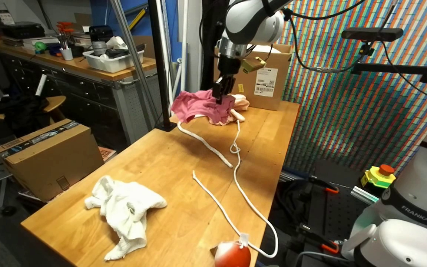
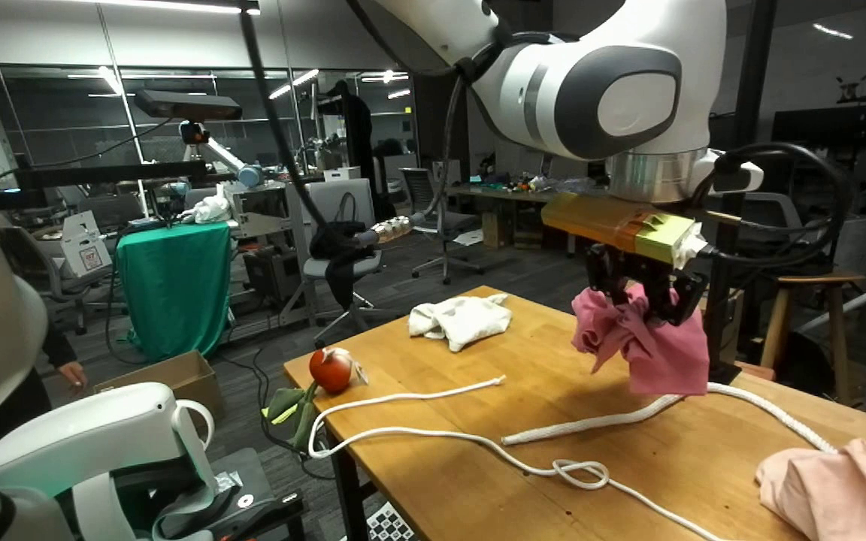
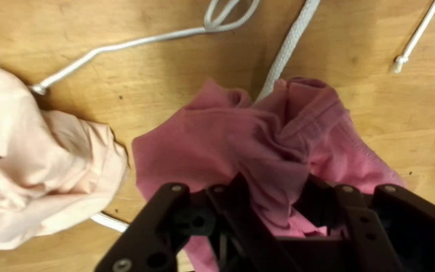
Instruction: Separate the things on the table
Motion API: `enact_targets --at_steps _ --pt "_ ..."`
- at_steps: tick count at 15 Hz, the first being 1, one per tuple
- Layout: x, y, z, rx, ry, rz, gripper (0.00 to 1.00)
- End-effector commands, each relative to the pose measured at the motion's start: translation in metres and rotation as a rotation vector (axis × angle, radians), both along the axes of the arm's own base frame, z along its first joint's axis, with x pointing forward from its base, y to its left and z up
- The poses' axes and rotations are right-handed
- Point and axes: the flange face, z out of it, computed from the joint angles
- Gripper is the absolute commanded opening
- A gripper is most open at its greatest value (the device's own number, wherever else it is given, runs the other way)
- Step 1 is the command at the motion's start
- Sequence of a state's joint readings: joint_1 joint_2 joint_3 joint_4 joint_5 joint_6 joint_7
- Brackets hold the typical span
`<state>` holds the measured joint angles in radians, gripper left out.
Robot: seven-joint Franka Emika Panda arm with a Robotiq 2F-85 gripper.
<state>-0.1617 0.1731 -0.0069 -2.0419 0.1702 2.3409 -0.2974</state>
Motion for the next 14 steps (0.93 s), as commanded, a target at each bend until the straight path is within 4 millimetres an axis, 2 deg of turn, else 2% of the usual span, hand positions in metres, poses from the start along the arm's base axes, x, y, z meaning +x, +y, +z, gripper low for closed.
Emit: enact_targets --at_steps 1,8,11,14 --pt "-0.055 -0.032 0.022 -0.013 0.015 -0.06 0.11" --pt "-0.127 -0.084 0.037 -0.074 0.043 -0.233 0.11" --pt "-0.144 -0.106 0.038 -0.132 0.027 -0.393 0.11" --pt "-0.15 -0.126 0.032 -0.191 0.014 -0.538 0.11"
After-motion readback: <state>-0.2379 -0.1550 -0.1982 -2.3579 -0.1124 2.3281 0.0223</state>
